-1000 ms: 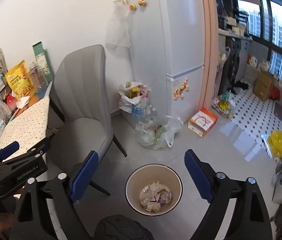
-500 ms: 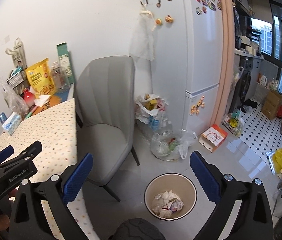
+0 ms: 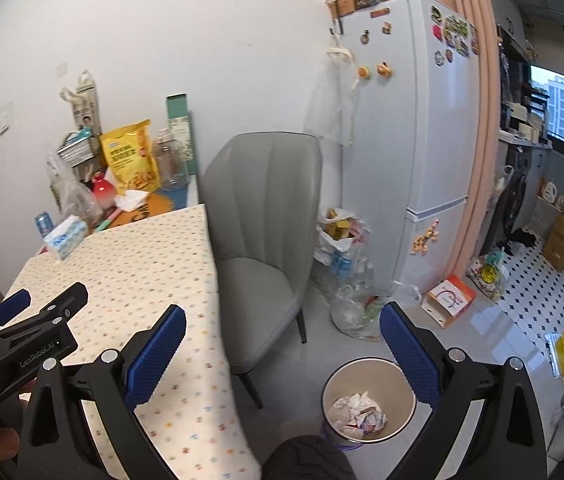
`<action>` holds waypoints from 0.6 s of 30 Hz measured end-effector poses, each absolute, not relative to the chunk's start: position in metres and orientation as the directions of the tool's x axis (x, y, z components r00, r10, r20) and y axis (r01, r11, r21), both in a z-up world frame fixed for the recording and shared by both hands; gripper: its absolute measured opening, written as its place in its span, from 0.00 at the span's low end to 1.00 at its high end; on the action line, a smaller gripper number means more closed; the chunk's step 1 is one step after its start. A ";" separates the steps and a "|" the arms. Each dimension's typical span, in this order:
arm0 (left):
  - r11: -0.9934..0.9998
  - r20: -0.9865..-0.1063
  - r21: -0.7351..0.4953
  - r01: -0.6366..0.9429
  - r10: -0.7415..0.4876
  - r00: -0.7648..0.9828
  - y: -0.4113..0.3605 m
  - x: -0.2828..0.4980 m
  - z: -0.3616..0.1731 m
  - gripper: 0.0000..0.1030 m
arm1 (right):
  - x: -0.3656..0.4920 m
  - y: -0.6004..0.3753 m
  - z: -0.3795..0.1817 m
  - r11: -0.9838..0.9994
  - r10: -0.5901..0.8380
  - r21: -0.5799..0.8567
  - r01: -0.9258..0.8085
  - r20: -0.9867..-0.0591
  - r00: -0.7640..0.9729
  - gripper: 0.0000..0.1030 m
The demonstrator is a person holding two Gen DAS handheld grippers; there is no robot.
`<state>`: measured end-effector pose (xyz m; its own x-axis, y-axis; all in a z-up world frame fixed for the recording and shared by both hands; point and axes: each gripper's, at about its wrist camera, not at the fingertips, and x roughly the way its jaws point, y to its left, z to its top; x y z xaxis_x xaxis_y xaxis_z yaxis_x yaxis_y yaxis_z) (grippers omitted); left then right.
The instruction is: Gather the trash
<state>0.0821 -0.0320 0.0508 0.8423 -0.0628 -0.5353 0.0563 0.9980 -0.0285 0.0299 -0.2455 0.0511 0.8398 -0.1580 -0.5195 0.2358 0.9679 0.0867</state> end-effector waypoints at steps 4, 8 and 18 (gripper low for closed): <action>0.999 -0.520 -0.028 0.030 -0.040 0.853 -0.016 0.068 0.058 0.94 | 0.020 -0.222 0.057 0.976 -0.128 0.086 0.199 -0.512 0.850 0.92; 1.000 -0.503 -0.019 0.009 -0.017 0.864 -0.004 0.051 0.064 0.94 | 0.007 -0.207 0.064 0.983 -0.107 0.078 0.167 -0.496 0.862 0.92; 0.999 -0.475 -0.013 -0.034 0.024 0.880 0.013 0.014 0.074 0.94 | -0.024 -0.187 0.075 0.991 -0.073 0.067 0.118 -0.470 0.880 0.92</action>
<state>0.0140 0.0126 0.0743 0.8799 0.0241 -0.4746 -0.0342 0.9993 -0.0126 -0.0243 -0.1870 0.0746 0.8797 -0.0726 -0.4699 0.1177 0.9908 0.0673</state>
